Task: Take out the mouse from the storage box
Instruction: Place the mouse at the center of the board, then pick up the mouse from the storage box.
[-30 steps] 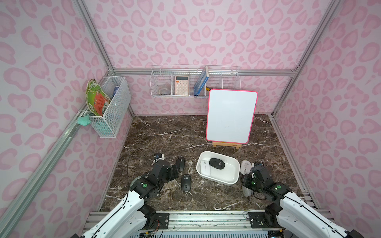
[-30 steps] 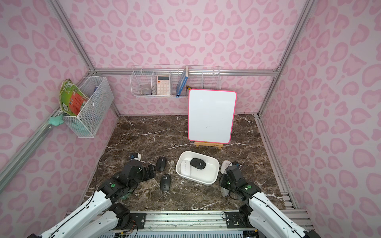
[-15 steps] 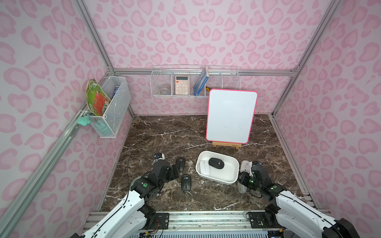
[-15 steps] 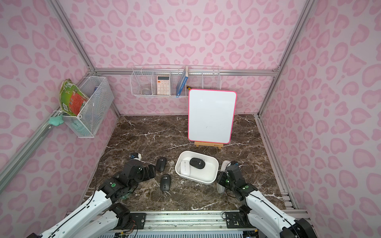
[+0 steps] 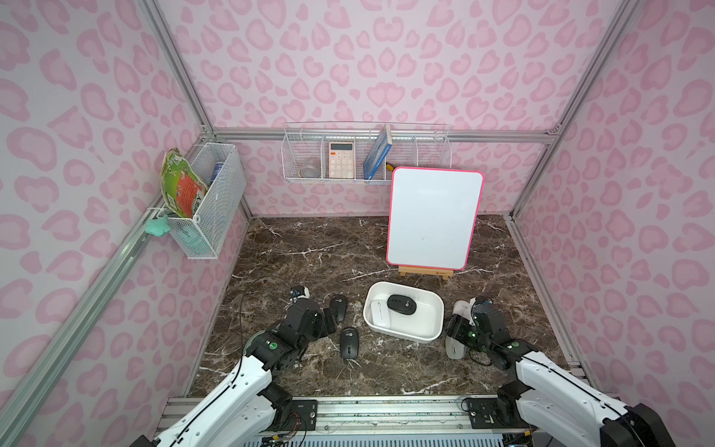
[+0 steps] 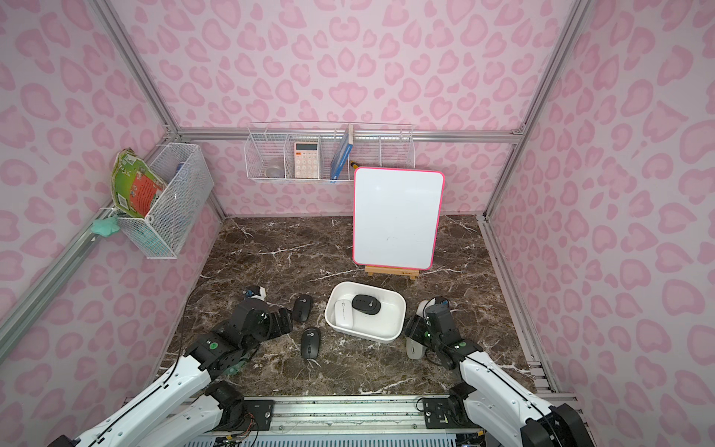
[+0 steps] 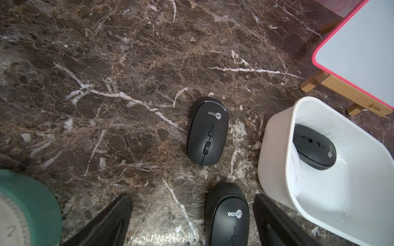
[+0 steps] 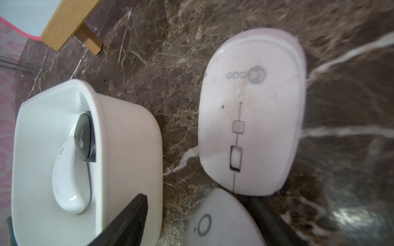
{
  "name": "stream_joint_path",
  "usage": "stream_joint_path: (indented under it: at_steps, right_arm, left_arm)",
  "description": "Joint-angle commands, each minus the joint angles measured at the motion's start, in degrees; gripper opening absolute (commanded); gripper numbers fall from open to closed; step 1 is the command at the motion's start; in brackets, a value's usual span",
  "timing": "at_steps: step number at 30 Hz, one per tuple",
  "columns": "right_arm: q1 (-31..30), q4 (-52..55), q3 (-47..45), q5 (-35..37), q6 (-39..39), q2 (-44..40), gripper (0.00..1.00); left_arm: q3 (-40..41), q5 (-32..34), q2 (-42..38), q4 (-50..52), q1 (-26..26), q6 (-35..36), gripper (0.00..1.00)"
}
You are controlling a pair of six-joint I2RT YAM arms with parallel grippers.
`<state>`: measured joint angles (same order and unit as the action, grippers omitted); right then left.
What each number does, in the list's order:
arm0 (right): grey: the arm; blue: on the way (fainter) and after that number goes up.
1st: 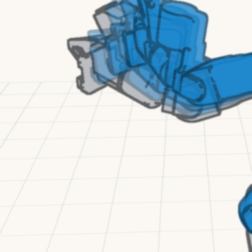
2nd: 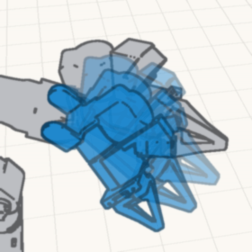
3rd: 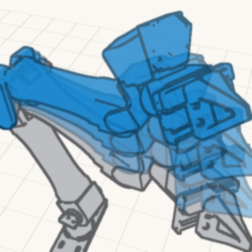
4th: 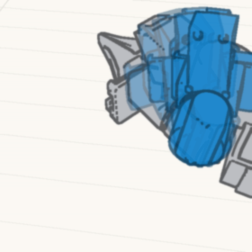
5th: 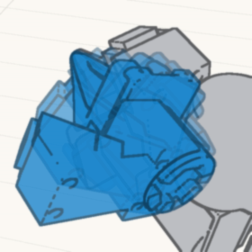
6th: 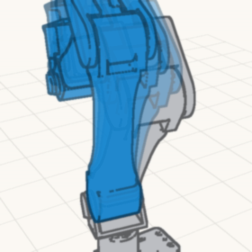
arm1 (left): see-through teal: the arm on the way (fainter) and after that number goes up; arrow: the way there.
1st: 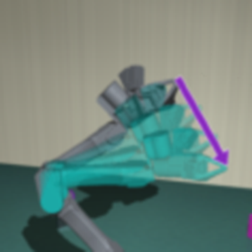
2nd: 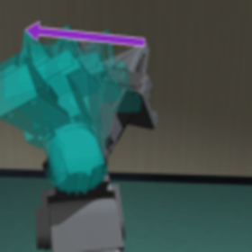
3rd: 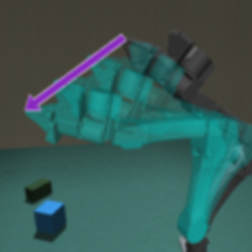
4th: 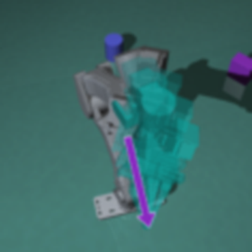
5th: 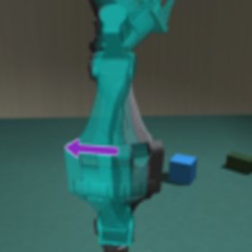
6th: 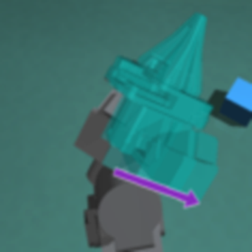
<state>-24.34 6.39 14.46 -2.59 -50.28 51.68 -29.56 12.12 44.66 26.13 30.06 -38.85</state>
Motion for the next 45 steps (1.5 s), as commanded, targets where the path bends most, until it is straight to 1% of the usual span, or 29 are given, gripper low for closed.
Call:
stream_joint_path:
  at_steps: [1,4,7,15,19,25,28,31,35,40,42,45]
  right_arm:
    - [0.55,5.74,1.54,3.87,2.22,-0.80,0.78]
    - [1.20,7.31,2.58,5.21,3.43,-1.36,0.81]
    - [2.33,6.92,3.02,5.00,4.71,-1.07,0.82]
    - [4.82,2.16,3.79,1.70,7.76,0.68,0.83]
    - [4.91,3.70,6.49,3.28,9.40,0.49,0.83]
    - [4.82,6.00,10.55,6.05,14.97,-0.07,0.83]
    - [4.90,4.86,11.03,5.59,17.38,-0.31,0.83]
    - [4.91,2.93,10.94,3.84,19.75,-0.70,0.83]
    - [4.91,1.91,10.76,3.68,20.98,-1.11,0.83]
    - [4.90,-0.50,8.93,4.14,21.70,-1.44,0.83]
    - [4.91,-1.63,7.92,3.82,21.72,-1.41,0.83]
    - [4.91,-3.15,6.65,3.73,21.59,-1.31,0.83]
  left_arm:
    - [-0.84,-0.12,0.64,-0.62,-0.07,0.42,0.94]
    - [-1.48,-0.25,1.29,-0.81,-0.09,0.54,0.94]
    - [-1.90,-0.43,1.87,-0.99,-0.07,0.62,0.94]
    - [-3.57,-1.46,3.33,-1.30,-0.05,0.95,0.94]
    - [-6.52,-3.23,6.22,-0.90,-0.05,1.23,0.94]
    - [-15.46,-10.01,17.17,0.57,0.44,3.25,0.93]
    - [-21.36,-11.94,23.87,2.30,2.66,5.27,0.92]
    - [-28.90,-10.47,31.43,6.66,6.50,7.19,0.90]
    - [-38.04,-8.12,40.61,14.11,10.03,6.71,0.88]
    - [-48.76,-4.70,51.22,24.86,13.91,2.64,0.85]
    - [-52.36,-2.87,54.72,28.15,15.67,1.24,0.84]
    - [-57.32,-2.19,59.69,31.23,17.70,0.15,0.83]
